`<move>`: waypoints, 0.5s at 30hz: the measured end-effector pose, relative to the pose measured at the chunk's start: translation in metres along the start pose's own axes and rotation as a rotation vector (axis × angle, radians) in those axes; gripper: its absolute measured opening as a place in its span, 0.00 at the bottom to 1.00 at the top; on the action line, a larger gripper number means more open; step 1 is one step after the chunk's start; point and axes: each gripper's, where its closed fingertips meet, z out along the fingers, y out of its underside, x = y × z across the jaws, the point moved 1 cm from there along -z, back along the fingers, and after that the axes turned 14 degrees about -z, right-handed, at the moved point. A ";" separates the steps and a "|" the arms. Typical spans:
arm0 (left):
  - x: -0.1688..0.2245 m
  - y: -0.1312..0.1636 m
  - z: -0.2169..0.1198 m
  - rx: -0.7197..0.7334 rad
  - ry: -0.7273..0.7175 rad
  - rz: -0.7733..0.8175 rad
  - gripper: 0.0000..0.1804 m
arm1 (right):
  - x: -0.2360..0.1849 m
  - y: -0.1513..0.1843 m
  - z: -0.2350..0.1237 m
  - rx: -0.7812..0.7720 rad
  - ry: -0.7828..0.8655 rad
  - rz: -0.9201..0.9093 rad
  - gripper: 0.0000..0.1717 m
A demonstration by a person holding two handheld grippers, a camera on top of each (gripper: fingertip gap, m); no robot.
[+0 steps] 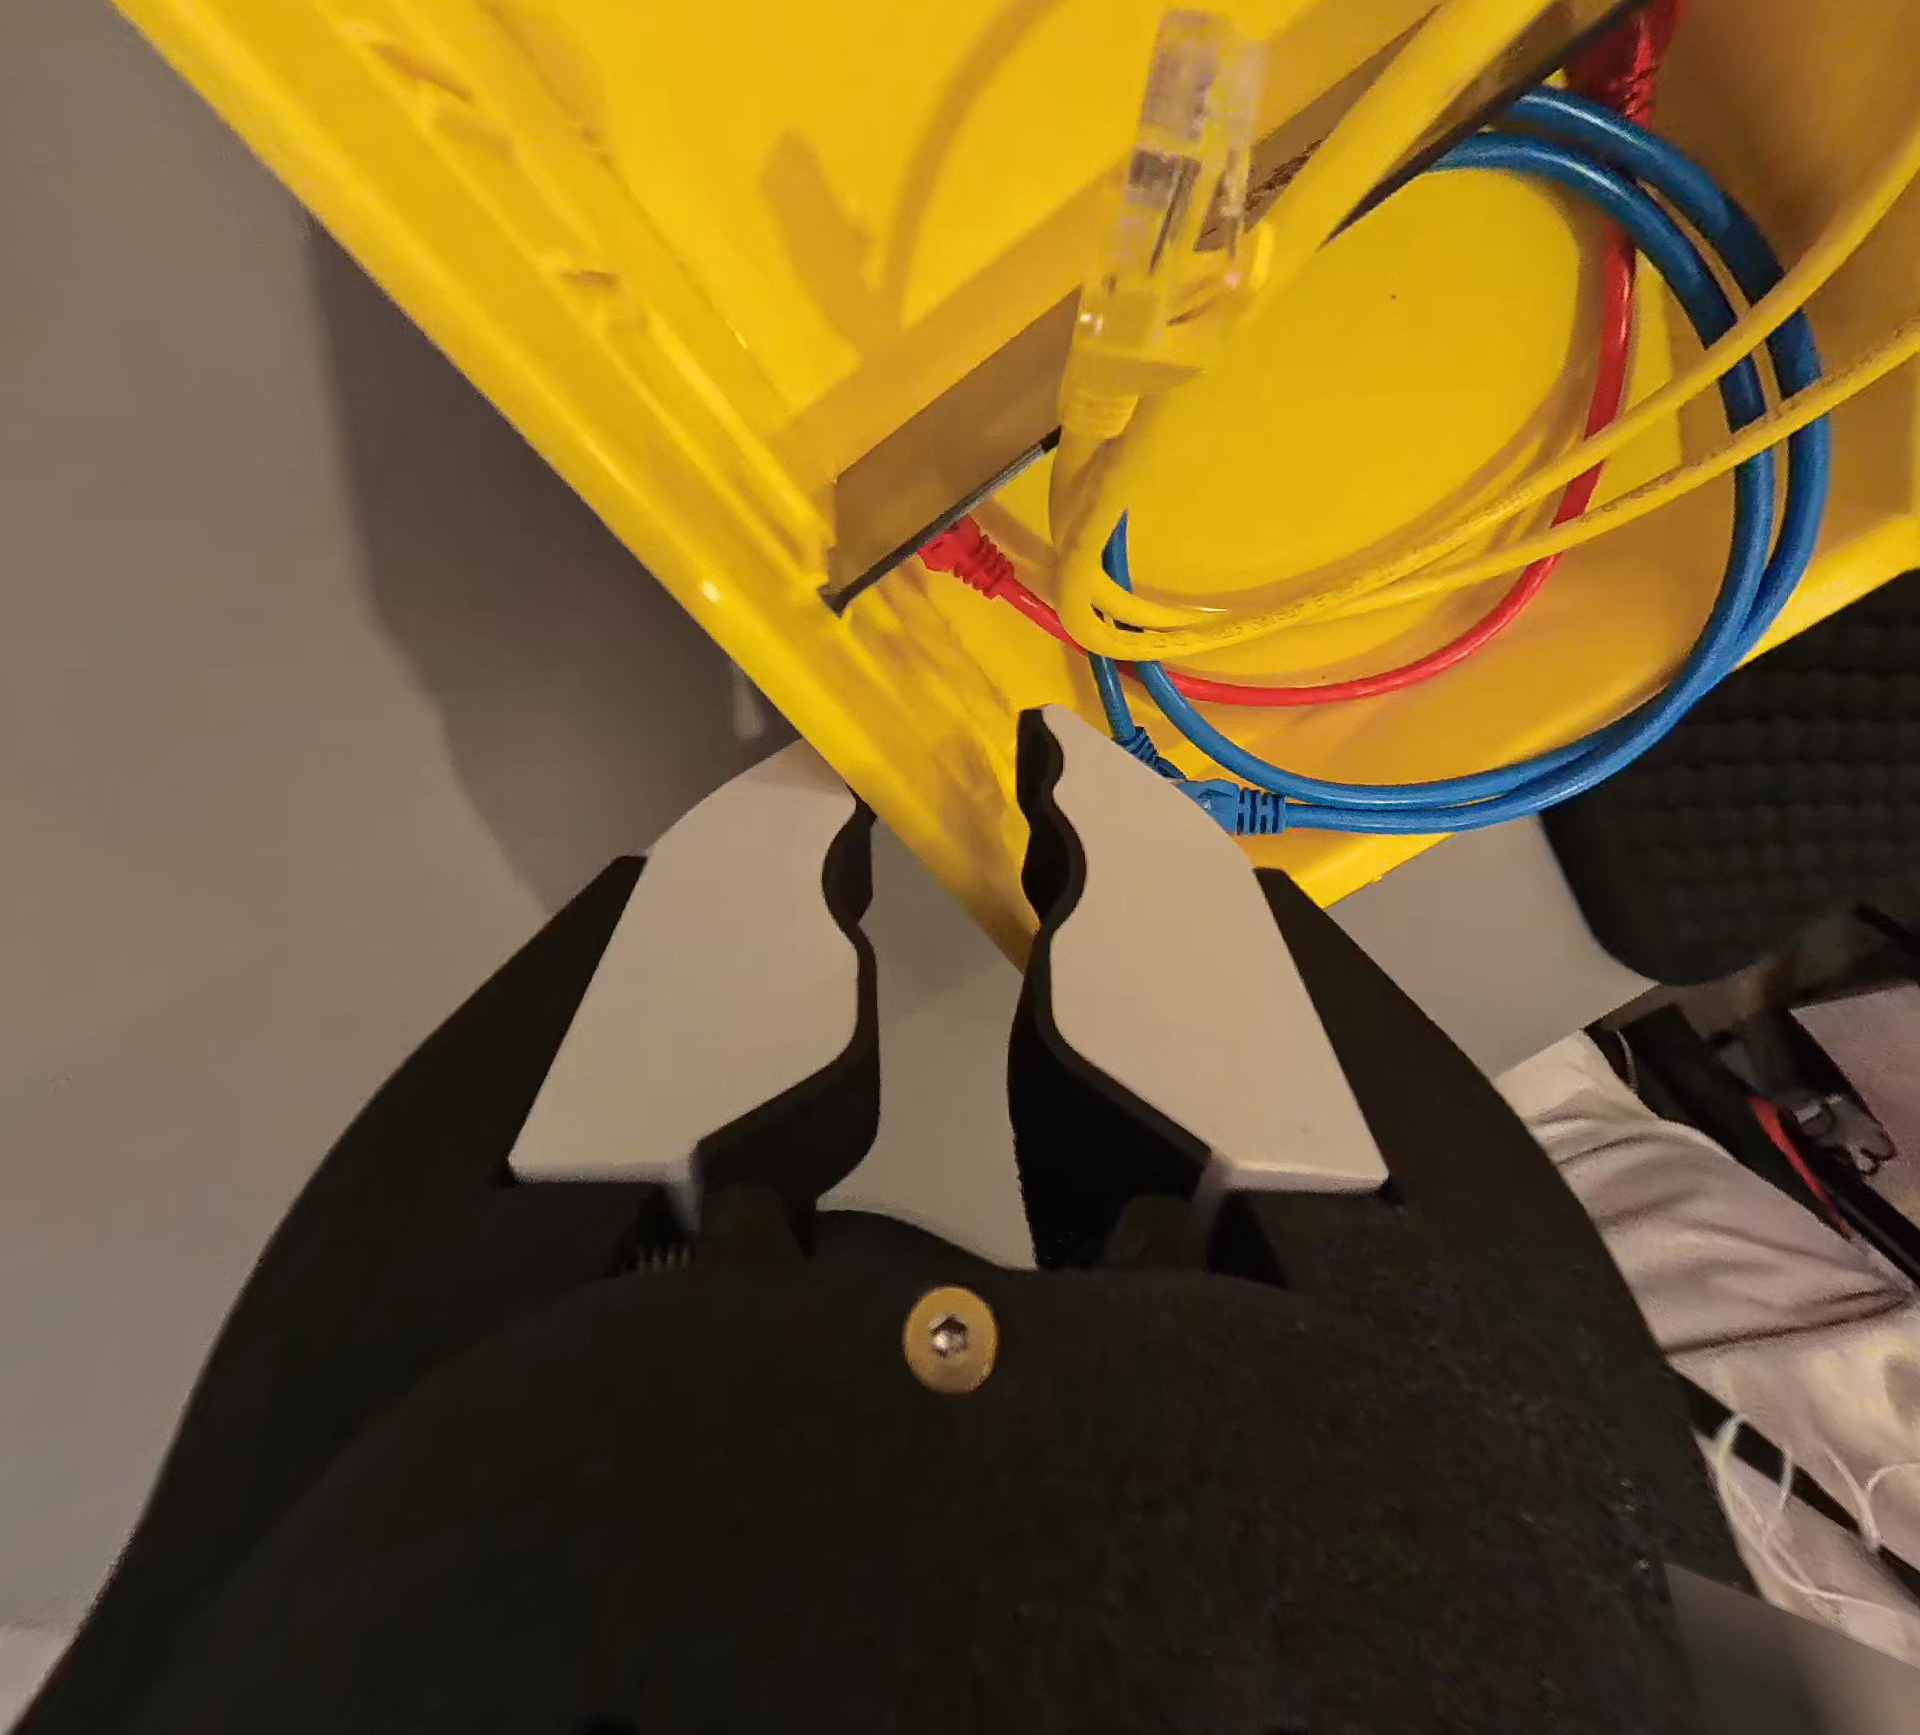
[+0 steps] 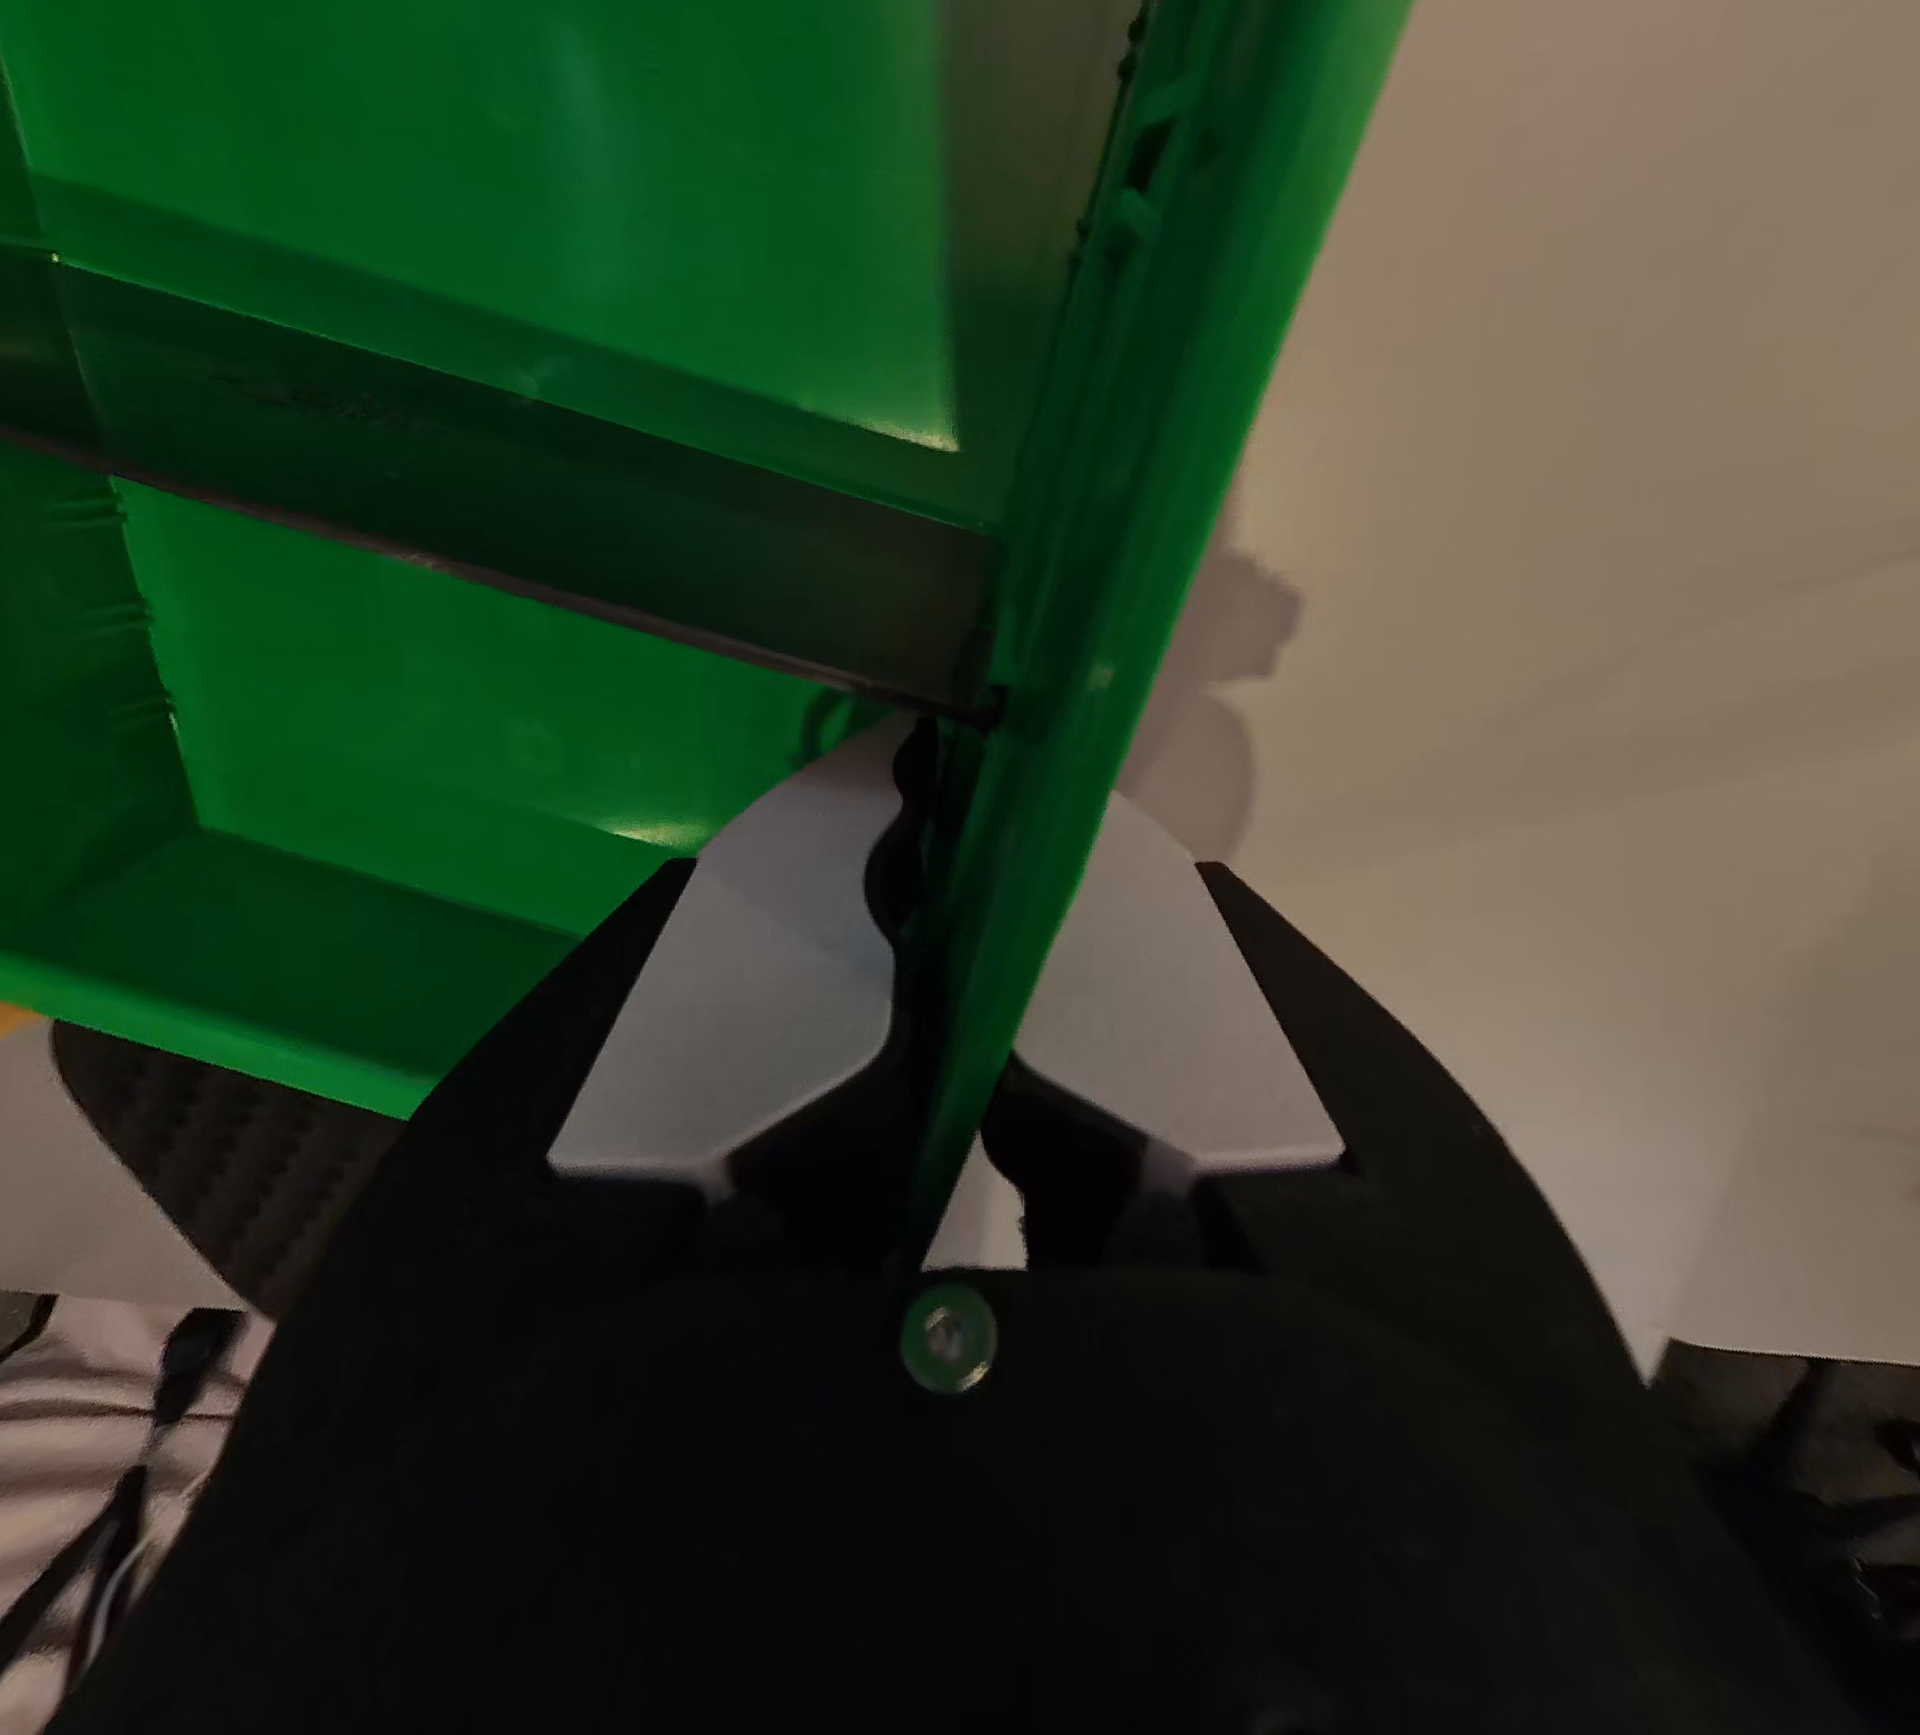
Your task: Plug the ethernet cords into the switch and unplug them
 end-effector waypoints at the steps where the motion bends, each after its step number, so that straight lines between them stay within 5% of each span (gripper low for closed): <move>1: -0.004 0.000 -0.001 0.000 0.000 0.001 0.11 | -0.005 0.001 0.001 0.000 -0.014 0.010 0.04; 8: -0.056 0.014 -0.014 0.034 0.170 -0.173 0.04 | -0.047 -0.013 0.008 0.024 -0.030 -0.040 0.05; 15: -0.164 0.056 -0.035 0.142 0.270 -0.384 0.06 | -0.091 -0.037 0.016 -0.007 -0.044 -0.140 0.05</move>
